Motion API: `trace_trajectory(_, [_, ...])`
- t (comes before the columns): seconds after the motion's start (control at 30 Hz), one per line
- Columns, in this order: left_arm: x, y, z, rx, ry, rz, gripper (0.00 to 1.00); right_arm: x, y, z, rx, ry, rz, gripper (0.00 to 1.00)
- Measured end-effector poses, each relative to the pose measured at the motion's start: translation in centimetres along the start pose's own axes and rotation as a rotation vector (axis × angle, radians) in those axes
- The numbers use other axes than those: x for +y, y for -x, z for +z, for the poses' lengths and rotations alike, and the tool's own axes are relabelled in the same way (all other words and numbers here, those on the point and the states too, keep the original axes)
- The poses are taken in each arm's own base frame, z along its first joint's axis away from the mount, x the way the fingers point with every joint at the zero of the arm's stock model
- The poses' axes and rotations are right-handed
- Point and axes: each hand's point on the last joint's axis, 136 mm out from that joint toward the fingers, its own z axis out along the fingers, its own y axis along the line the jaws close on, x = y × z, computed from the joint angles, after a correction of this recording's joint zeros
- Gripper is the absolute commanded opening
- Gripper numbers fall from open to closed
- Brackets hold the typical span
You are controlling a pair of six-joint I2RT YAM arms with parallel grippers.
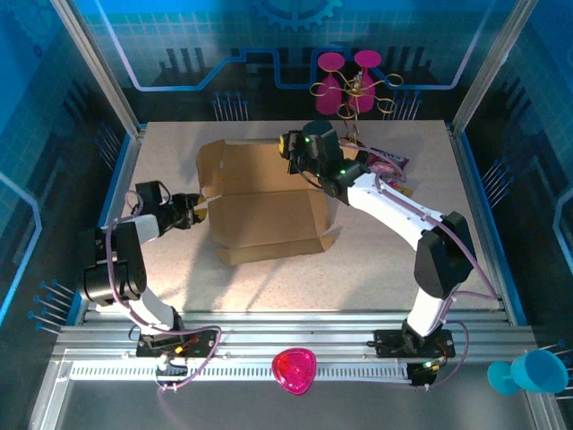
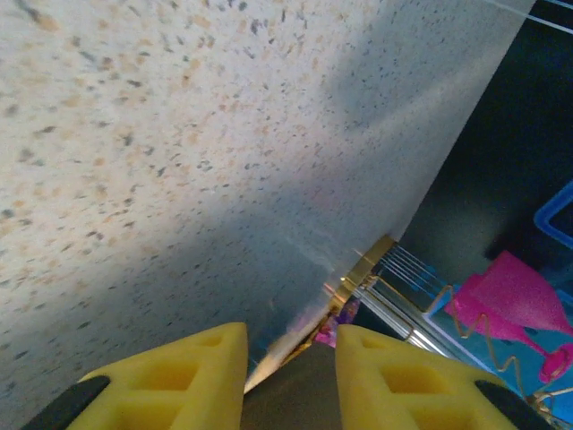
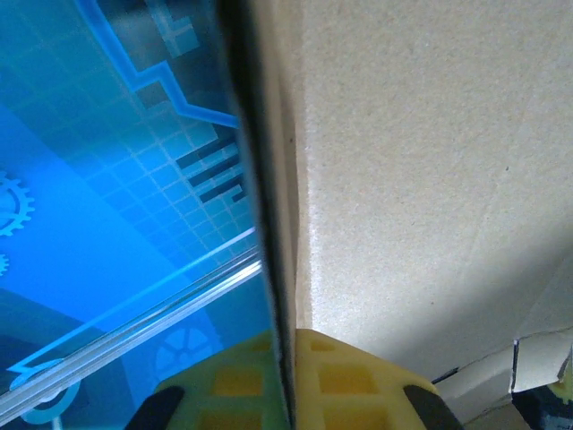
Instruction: Fold the paper box
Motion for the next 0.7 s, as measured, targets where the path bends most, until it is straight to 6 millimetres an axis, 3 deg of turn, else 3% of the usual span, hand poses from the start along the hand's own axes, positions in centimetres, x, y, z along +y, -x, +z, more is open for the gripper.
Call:
trace_trajectory(0.23, [-2.2, -1.7, 0.6, 0.033, -0.106, 0.043, 0.36, -0.3, 0.4, 0.6, -0.009, -0.009, 0.008, 0.00])
trace_trajectory(0.5, [-3.0, -3.6, -0.7, 0.037, -0.196, 0.074, 0.37, 0.7, 1.3, 1.1, -0.022, 0.010, 0.019, 0.00])
trace_trajectory(0.7, [-3.8, -4.5, -1.6, 0.026, -0.232, 0.115, 0.45, 0.8, 1.6, 1.5, -0.029, 0.011, 0.024, 0.00])
